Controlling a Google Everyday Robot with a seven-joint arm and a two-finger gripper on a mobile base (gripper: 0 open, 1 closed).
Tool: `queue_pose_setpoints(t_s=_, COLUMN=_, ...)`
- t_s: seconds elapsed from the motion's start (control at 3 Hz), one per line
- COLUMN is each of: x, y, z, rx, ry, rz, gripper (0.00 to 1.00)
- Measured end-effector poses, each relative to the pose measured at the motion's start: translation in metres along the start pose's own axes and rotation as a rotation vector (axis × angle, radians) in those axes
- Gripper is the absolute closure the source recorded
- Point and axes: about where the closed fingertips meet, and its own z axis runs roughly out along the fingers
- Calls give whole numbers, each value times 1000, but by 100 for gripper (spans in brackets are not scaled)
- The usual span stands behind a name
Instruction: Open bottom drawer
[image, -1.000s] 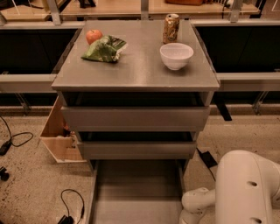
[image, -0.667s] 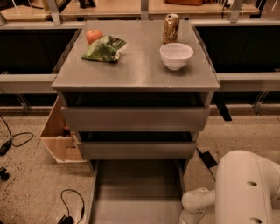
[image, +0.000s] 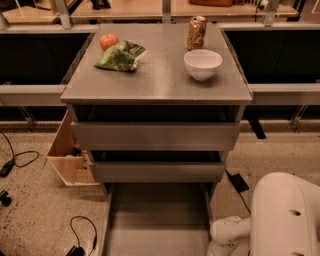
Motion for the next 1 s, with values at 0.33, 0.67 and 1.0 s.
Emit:
queue_pose_setpoints(t_s=0.33, x=21, y=11, z=-39, rx=34, ry=-19, rz=22, gripper=0)
queue_pose_setpoints(t_s=0.67, x=59, y=61, z=-96, rx=71, ry=-49, rz=86, gripper=0)
queue_pose_setpoints(t_s=1.0, x=81, y=109, z=-149, rx=116, ry=-60, rz=139, gripper=0)
